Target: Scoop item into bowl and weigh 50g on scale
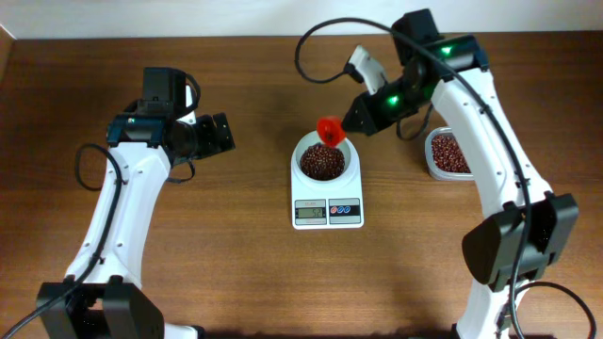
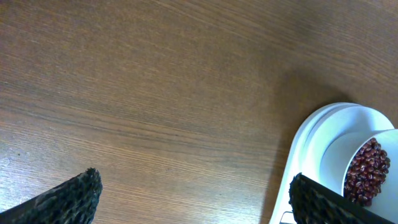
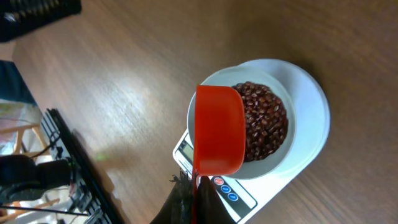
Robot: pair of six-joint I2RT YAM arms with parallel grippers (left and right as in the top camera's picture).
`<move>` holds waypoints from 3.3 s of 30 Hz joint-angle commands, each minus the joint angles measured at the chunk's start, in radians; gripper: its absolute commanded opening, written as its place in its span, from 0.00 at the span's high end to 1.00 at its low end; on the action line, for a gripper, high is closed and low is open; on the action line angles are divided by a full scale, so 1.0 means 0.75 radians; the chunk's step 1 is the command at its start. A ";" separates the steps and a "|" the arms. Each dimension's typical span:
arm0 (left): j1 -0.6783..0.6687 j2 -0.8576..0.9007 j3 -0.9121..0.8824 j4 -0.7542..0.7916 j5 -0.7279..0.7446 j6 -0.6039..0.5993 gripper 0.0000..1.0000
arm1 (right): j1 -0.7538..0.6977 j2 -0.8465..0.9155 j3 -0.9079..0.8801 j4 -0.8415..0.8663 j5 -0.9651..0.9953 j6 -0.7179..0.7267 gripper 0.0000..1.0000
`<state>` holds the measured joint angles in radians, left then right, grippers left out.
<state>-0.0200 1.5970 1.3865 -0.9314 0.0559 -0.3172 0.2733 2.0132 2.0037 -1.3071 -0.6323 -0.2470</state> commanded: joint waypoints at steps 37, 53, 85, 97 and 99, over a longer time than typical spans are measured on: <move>-0.005 0.013 0.006 0.002 0.010 0.005 0.01 | 0.211 -0.010 -0.414 0.413 0.292 -0.043 0.96; -0.004 0.012 0.006 0.003 0.010 0.005 0.01 | 0.070 -0.010 -0.414 0.364 -0.164 0.038 0.96; -0.004 0.012 0.006 0.002 0.010 0.005 0.01 | -0.049 -0.010 -0.396 0.415 -0.122 0.047 0.96; -0.004 0.012 0.006 0.002 0.010 0.005 0.01 | 0.083 -0.010 -0.398 0.423 0.332 0.046 0.96; -0.004 0.012 0.006 0.002 0.010 0.005 0.01 | 0.110 -0.010 -0.398 0.424 0.370 0.046 0.96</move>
<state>-0.0200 1.5970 1.3865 -0.9314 0.0563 -0.3172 0.3260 2.0060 1.7016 -0.9932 -0.4461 -0.2092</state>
